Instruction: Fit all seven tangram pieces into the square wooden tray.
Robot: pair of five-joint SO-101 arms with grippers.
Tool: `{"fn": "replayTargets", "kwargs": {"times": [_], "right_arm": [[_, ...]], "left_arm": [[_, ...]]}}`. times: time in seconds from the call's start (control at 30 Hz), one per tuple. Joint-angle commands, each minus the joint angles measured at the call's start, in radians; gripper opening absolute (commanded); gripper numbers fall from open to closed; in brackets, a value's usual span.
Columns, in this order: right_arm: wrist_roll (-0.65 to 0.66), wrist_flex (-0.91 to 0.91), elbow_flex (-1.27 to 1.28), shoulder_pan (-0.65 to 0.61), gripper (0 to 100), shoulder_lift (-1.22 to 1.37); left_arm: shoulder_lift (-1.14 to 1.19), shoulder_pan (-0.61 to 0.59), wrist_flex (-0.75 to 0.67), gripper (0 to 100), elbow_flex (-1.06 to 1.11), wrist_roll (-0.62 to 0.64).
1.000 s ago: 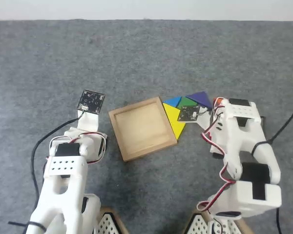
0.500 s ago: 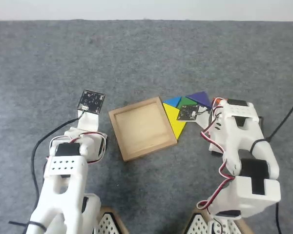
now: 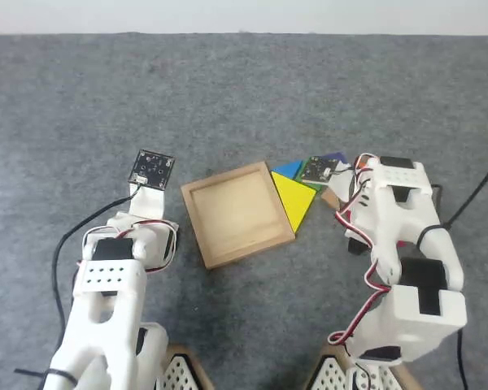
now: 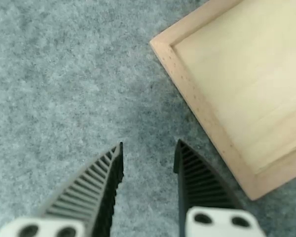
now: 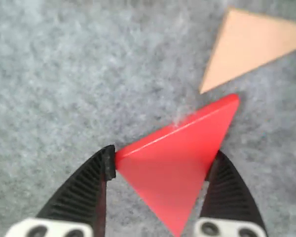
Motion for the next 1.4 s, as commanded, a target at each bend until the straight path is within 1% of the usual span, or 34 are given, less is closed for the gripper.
{"fn": "replayTargets", "kwargs": {"times": [0.0, 0.17, 0.3, 0.4, 0.5, 0.57, 0.67, 0.77, 0.93, 0.97, 1.03, 1.13, 1.2, 1.37], "right_arm": [[-0.041, 0.054, -0.074, -0.008, 11.1, -0.007], [-0.091, 0.117, -0.129, -0.01, 11.1, -0.008], [-0.204, 0.176, -0.219, -0.024, 11.1, -0.008], [-0.324, 0.265, -0.33, -0.084, 11.1, -0.002], [-0.45, 0.332, -0.446, -0.197, 11.1, 0.002], [-0.537, 0.364, -0.523, -0.289, 11.1, 0.002], [-0.669, 0.381, -0.612, -0.421, 11.1, 0.008], [-0.775, 0.384, -0.72, -0.512, 11.1, 0.067], [-0.919, 0.417, -0.945, -0.584, 11.0, 0.282], [-0.951, 0.423, -0.997, -0.595, 11.0, 0.326], [-1.022, 0.433, -1.097, -0.619, 11.0, 0.407], [-1.14, 0.44, -1.206, -0.661, 11.0, 0.499], [-1.183, 0.443, -1.255, -0.7, 11.0, 0.538], [-1.177, 0.464, -1.293, -0.779, 11.0, 0.576]], "left_arm": [[0.002, 0.003, -0.012, 17, -0.007, -0.002], [0.002, 0.003, -0.012, 17, -0.007, -0.002], [0.002, 0.005, -0.012, 17, -0.007, -0.002], [0.002, 0.002, -0.014, 17, -0.007, -0.002], [0.002, -0.008, -0.014, 17, -0.01, 0.0], [0.0, -0.057, -0.015, 17, -0.018, 0.023], [0.002, -0.164, 0.002, 17, -0.067, 0.041], [0.002, -0.241, 0.049, 17, -0.117, 0.048], [0.002, -0.336, 0.106, 17, -0.183, 0.052], [0.002, -0.358, 0.117, 17, -0.2, 0.069], [0.002, -0.414, 0.144, 17, -0.24, 0.095], [0.003, -0.499, 0.181, 17, -0.295, 0.098], [0.003, -0.534, 0.184, 17, -0.314, 0.098], [0.003, -0.559, 0.161, 17, -0.315, 0.098]]}}
